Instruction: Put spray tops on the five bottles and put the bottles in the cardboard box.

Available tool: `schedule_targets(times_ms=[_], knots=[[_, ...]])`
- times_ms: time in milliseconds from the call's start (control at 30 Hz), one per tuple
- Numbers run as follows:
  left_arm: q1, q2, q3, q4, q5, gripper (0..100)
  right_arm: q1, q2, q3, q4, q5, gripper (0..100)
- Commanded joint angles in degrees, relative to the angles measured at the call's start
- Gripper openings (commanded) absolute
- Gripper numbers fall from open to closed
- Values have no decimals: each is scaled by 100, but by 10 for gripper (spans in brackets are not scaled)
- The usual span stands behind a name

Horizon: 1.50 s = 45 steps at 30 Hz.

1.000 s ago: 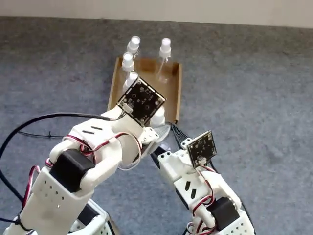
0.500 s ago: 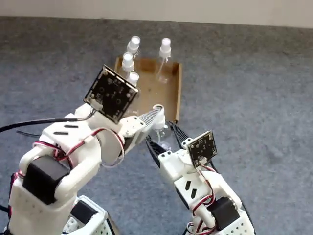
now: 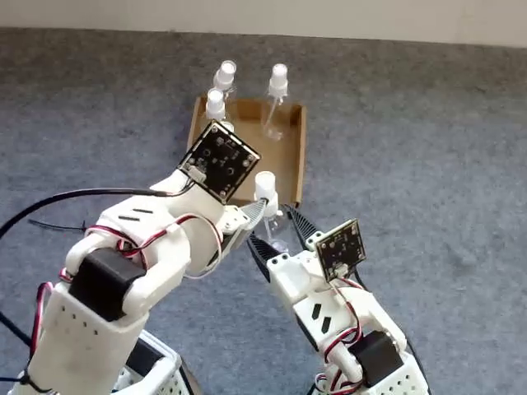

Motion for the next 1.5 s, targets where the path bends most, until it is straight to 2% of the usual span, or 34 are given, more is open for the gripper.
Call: schedule_targets(times_ms=[0,333,567,700,867,1133,1267,1467], knots=[[-110,-40,-22,-167,-44,165,57,-84,-101,-154,-53,5],[-136,31,-1481,-202,-44,165,57,-84,-101,-154,-53,5],[-347,549,-1174,-677,-167,165,57,-84,-110,-154,-62,5],[-365,743,-1130,-677,-229,165,57,-84,-101,-154,-53,5],[-338,444,-831,-360,-237,165,57,-84,-92,-154,-53,5],[57,-127,409,-316,-246,164,57,-84,-101,-163,-53,5],[40,-259,277,-396,-246,164,57,-84,-110,-163,-35,5],[22,-303,-558,-387,-246,164,57,-84,-101,-154,-26,5]])
